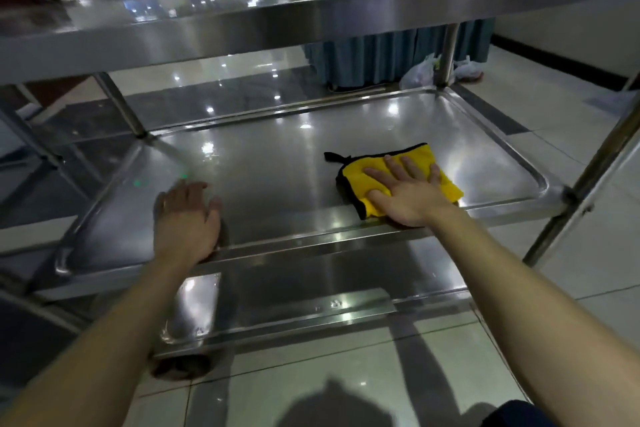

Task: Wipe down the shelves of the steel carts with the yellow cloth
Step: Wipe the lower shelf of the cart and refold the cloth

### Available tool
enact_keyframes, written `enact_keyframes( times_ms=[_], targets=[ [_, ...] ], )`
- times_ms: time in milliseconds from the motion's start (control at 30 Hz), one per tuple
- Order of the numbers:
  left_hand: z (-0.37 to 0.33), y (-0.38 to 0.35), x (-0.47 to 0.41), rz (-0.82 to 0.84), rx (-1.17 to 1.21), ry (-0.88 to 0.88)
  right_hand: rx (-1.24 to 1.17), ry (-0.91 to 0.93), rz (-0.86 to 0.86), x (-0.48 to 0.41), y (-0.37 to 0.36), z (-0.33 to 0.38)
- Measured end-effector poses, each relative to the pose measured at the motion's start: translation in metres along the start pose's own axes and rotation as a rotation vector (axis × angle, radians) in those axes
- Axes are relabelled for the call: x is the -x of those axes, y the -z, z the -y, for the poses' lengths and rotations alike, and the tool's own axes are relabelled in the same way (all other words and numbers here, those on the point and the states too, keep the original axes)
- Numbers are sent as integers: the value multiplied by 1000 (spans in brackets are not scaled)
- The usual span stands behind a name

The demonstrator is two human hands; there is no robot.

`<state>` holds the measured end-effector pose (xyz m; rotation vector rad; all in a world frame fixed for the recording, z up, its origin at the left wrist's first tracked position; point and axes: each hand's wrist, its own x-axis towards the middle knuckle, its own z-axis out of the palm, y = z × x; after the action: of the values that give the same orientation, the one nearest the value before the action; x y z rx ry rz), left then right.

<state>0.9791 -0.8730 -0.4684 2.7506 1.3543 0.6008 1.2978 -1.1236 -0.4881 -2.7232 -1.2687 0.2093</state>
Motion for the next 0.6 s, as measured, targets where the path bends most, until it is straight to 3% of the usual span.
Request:
enact_keyframes(
  times_ms=[233,433,600],
  targets=[
    [8,-15,-1,-164,62,-41,28,-130,43,-40,-4,81],
    [6,-12,0,-141,165,42,101,157,28,-57,-36,239],
    [14,-1,3,-163,548,40,70,177,21,-45,-37,256]
  ],
)
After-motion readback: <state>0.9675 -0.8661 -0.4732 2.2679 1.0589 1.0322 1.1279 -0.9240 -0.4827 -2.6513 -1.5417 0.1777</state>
